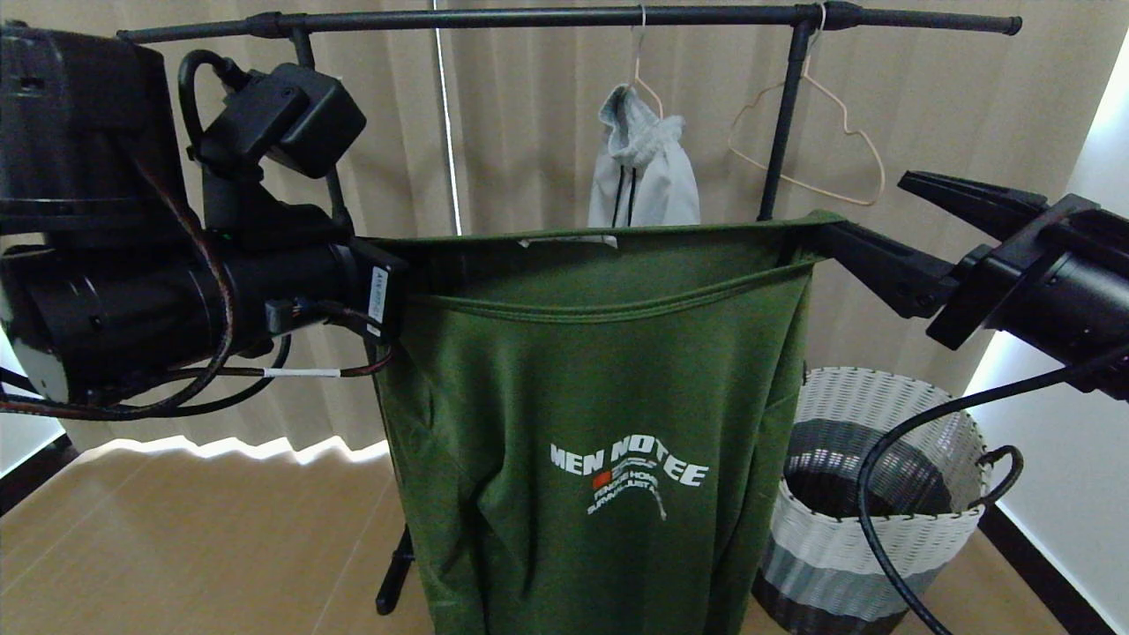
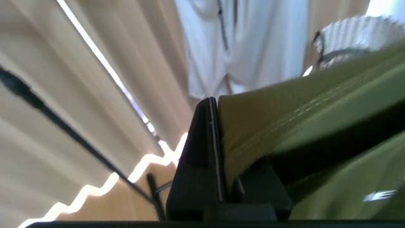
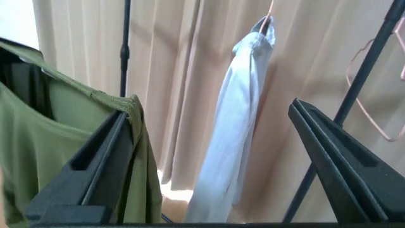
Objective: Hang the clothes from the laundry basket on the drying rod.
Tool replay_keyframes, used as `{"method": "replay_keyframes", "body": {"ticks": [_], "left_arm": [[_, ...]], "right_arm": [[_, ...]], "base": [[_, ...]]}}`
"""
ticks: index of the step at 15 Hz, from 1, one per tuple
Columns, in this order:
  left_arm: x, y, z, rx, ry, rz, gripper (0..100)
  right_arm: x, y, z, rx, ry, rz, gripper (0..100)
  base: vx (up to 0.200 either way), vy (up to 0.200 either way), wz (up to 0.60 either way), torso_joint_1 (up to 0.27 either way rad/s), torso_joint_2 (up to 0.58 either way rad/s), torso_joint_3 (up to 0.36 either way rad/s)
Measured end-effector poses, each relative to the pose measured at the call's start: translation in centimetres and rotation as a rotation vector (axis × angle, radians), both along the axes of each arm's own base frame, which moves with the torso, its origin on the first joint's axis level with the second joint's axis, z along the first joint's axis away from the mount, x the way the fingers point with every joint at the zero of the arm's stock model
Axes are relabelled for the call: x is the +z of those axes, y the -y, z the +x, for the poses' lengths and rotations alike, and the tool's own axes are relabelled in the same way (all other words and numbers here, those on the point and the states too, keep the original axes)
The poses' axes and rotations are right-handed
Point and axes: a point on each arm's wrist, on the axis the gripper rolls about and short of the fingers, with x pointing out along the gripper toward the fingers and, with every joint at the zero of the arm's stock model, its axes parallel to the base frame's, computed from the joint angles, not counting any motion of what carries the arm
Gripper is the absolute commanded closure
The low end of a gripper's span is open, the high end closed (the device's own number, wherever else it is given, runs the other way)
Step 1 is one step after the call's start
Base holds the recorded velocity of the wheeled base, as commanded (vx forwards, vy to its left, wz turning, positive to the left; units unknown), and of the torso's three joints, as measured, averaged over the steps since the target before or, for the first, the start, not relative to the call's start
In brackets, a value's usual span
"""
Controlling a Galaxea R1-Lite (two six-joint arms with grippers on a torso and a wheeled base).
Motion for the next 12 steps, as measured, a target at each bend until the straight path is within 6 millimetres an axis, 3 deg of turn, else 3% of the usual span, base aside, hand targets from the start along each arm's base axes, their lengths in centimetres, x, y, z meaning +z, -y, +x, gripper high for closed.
{"method": "replay_keyframes", "body": {"ticks": [12], "left_arm": [[-2.4, -2.1, 0.2, 0.068, 0.018, 0.056, 100]], "right_arm": [[-0.8, 0.6, -1.6, 0.066, -0.006, -0.013, 0]], "base": [[0.0, 0.0, 0.0, 0.0, 0.0, 0.0]]}}
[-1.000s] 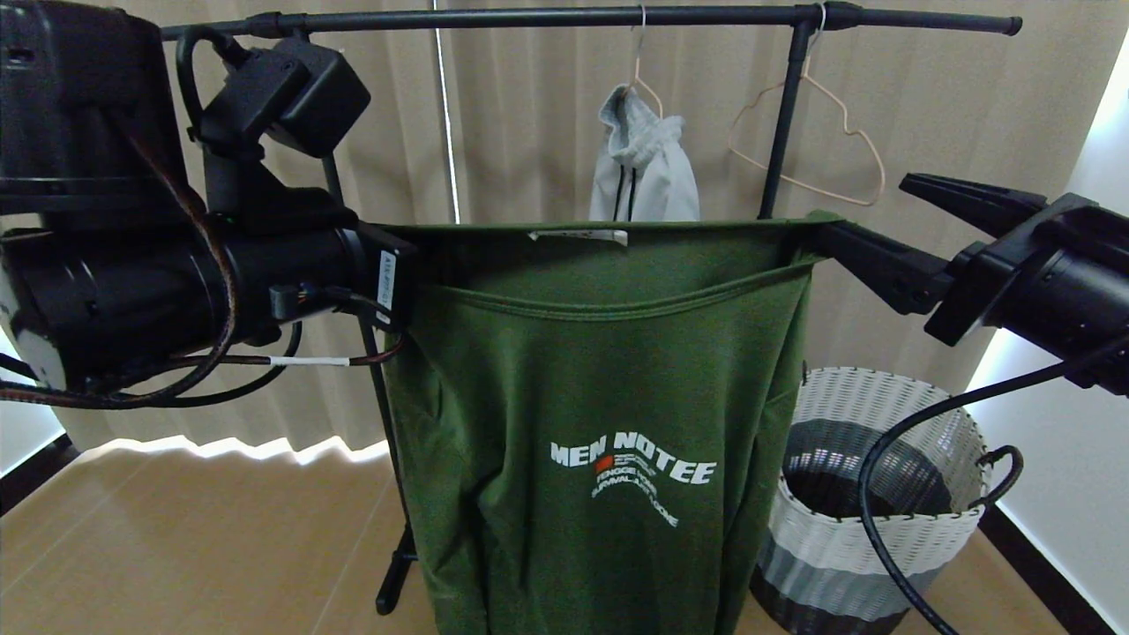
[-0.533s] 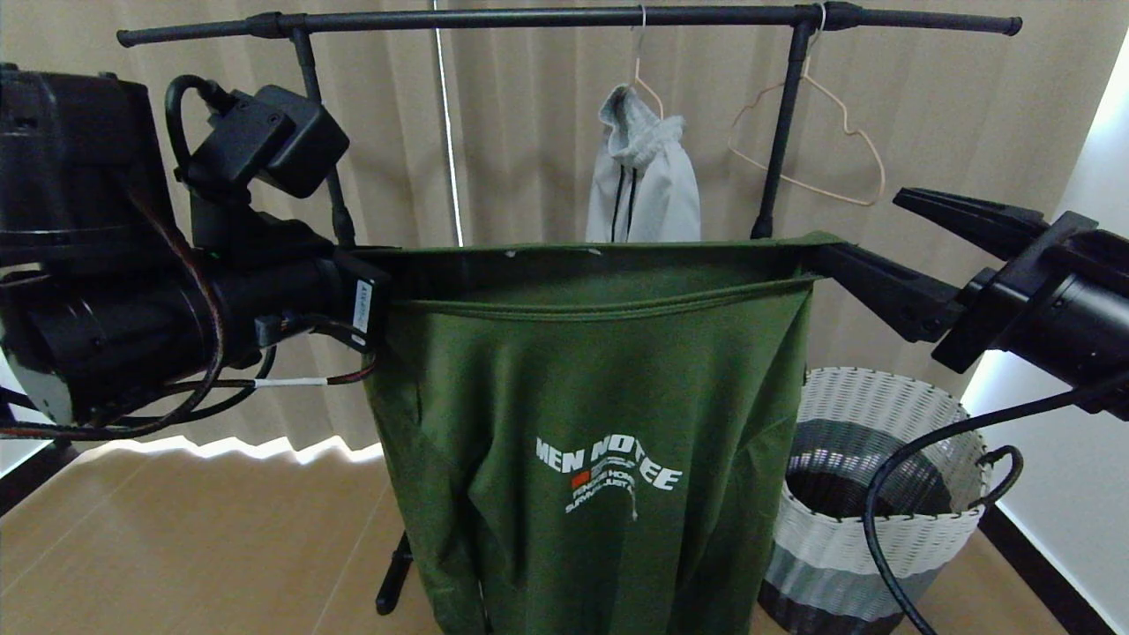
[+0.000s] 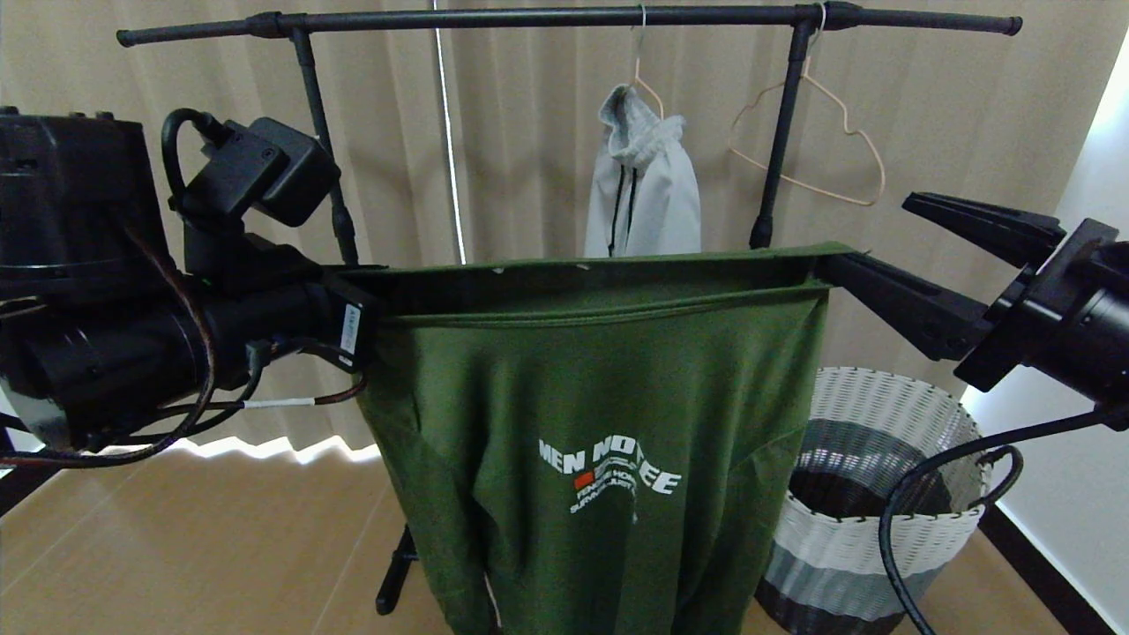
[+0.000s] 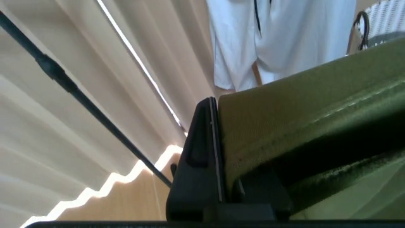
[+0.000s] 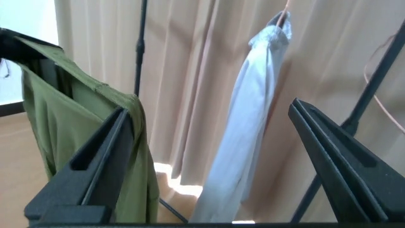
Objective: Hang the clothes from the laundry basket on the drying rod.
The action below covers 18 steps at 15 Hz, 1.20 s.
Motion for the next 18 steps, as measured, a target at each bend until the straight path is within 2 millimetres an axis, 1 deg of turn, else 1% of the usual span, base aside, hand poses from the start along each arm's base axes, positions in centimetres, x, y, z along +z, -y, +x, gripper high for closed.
{"method": "replay_keyframes", "body": {"ticks": [3, 6, 10, 12, 14, 16, 18], "left_arm": [[-0.3, -0.1, -0.1, 0.005, -0.01, 0.007, 100], [-0.4, -0.3, -0.1, 0.054, -0.007, 0.016, 100], [-0.5, -0.7, 0.1, 0.074, -0.01, 0.019, 100], [-0.6, -0.8, 0.0, 0.077, -0.013, 0.02, 100], [-0.4, -1.5, -0.4, 0.097, -0.004, 0.015, 100], [-0.7, -2.9, -1.3, 0.133, -0.007, 0.01, 100], [-1.3, -4.8, -2.6, 0.186, -0.016, 0.007, 100]], "right_arm": [[-0.3, 0.3, -0.7, 0.042, 0.002, -0.007, 0], [-0.3, 0.6, -1.3, 0.045, 0.01, -0.004, 0], [-0.4, 0.6, -1.4, 0.063, 0.01, -0.007, 0], [-0.8, 0.7, -1.5, 0.056, -0.002, -0.016, 0], [-1.7, 1.3, -1.3, 0.006, -0.032, -0.038, 0], [-2.3, 2.5, -1.1, -0.073, -0.044, -0.057, 0], [-3.2, 3.9, -0.9, -0.239, -0.074, -0.065, 0]], "base": [[0.0, 0.0, 0.0, 0.0, 0.0, 0.0], [0.0, 0.0, 0.0, 0.0, 0.0, 0.0], [0.0, 0.0, 0.0, 0.0, 0.0, 0.0], [0.0, 0.0, 0.0, 0.0, 0.0, 0.0], [0.0, 0.0, 0.0, 0.0, 0.0, 0.0], [0.0, 0.0, 0.0, 0.0, 0.0, 0.0], [0.0, 0.0, 0.0, 0.0, 0.0, 0.0]]}}
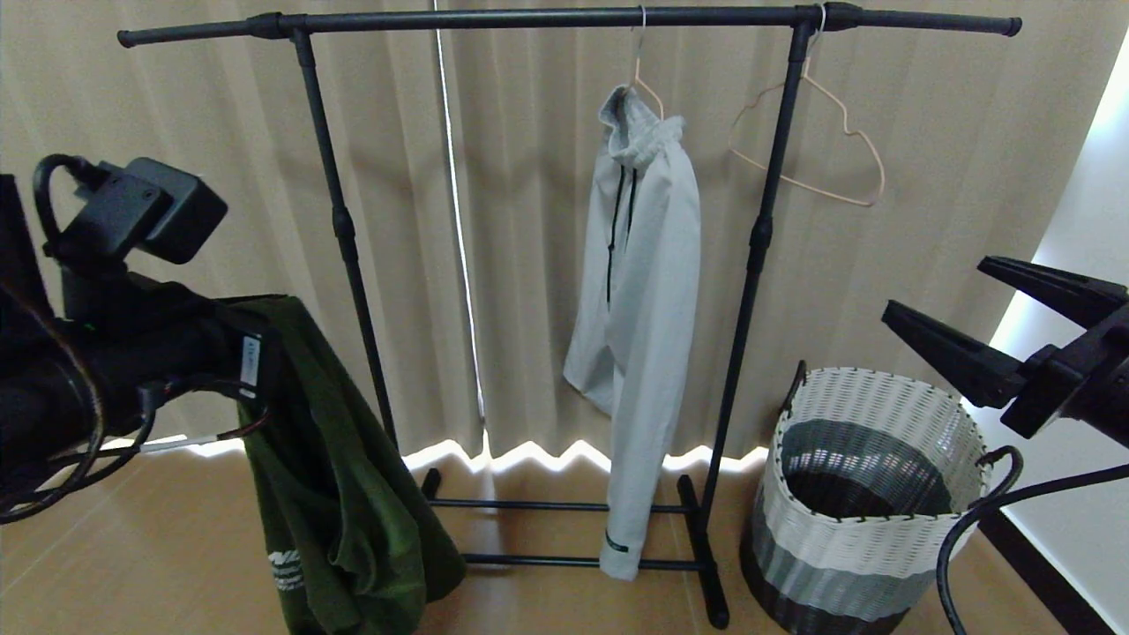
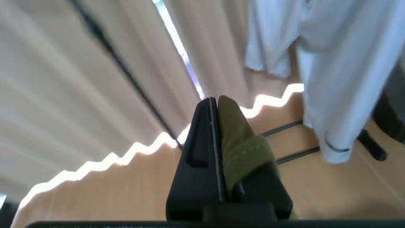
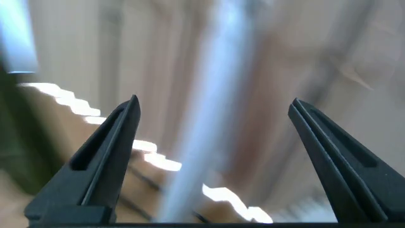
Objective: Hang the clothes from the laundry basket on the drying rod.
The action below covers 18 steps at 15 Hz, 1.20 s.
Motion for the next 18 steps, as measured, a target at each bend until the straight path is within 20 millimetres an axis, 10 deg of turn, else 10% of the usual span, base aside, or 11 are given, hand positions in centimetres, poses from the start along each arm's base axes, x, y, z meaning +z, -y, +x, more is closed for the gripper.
{"method": "replay_keyframes", "body": {"ticks": [7, 18], "left_arm": [[0.4, -2.5, -4.7, 0.008, 0.076, -0.041, 100], [-2.5, -2.9, -6.8, -0.043, 0.062, -0.158, 100]], "right_arm": [[-3.6, 1.3, -0.9, -0.221, -0.115, -0.028, 0], [-5.3, 1.8, -1.1, -0.241, -0.179, -0.046, 0]], "base": [[0.0, 0.0, 0.0, 0.0, 0.0, 0.0], [0.0, 0.0, 0.0, 0.0, 0.0, 0.0]]}}
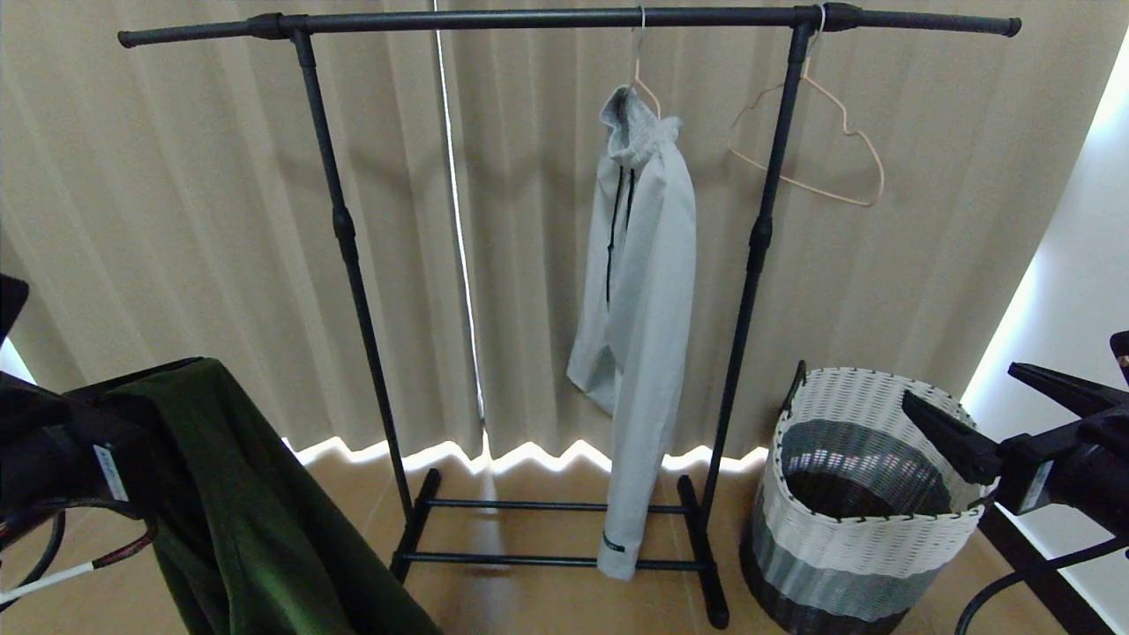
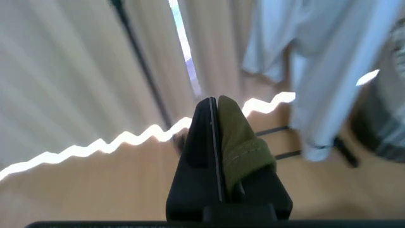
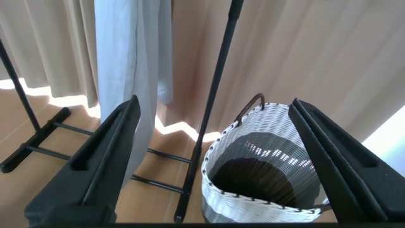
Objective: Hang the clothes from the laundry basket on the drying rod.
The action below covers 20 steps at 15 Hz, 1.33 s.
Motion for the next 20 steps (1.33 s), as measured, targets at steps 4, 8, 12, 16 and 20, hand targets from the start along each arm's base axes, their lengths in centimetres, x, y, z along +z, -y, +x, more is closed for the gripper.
{"method": "replay_keyframes", "body": {"ticks": [4, 8, 12, 16, 20], "left_arm": [[-0.7, -0.1, 0.2, -0.016, -0.032, -0.025, 100], [-1.1, -0.3, 0.2, -0.012, -0.051, -0.062, 100], [-1.5, -0.4, 0.2, -0.015, -0.026, -0.072, 100], [-2.5, -0.6, 0.0, -0.009, -0.043, -0.072, 100], [-2.5, -0.5, -0.1, -0.055, -0.028, -0.077, 100]], "right_arm": [[0.2, 0.0, 0.0, 0.0, 0.007, 0.0, 0], [0.2, 0.0, 0.1, 0.0, 0.008, 0.0, 0], [0.1, 0.0, 0.0, 0.0, 0.003, 0.0, 0], [-0.1, 0.0, 0.1, 0.0, -0.009, -0.002, 0], [-0.1, 0.0, 0.1, 0.001, -0.007, -0.002, 0]], "base": [[0.0, 0.0, 0.0, 0.0, 0.0, 0.0], [0.0, 0.0, 0.0, 0.0, 0.0, 0.0], [0.0, 0.0, 0.0, 0.064, -0.15, -0.101], [0.0, 0.0, 0.0, 0.182, -0.35, -0.259], [0.0, 0.0, 0.0, 0.077, -0.55, -0.254]]}}
